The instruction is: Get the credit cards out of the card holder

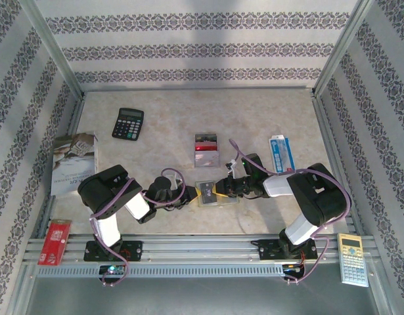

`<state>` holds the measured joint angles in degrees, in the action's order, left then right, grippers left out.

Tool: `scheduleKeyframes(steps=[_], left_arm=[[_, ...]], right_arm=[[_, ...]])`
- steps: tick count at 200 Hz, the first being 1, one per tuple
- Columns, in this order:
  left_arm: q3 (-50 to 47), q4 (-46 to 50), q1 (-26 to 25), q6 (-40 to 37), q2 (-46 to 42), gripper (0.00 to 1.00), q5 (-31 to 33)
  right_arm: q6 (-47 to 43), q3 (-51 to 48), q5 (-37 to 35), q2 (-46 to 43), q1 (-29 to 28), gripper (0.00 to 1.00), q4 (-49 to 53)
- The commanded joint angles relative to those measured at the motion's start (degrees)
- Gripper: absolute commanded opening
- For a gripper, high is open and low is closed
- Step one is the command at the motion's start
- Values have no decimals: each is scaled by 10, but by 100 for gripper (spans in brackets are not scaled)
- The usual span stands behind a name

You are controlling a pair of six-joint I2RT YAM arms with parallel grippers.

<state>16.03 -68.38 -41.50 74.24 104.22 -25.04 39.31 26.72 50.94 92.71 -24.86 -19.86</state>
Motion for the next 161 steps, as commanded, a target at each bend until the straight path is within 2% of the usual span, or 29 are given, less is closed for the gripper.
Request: scheduleKeyframes(steps=[1, 95, 161], left_arm=[[0, 28, 3, -11, 24, 0, 2], [1, 30, 3, -13, 23, 0, 1], [0, 40, 5, -12, 21, 0, 6]], right_arm=[[4, -3, 41, -7, -4, 21, -24], [29, 8, 44, 42, -28, 21, -77], [24, -16, 64, 20, 0, 16, -77]])
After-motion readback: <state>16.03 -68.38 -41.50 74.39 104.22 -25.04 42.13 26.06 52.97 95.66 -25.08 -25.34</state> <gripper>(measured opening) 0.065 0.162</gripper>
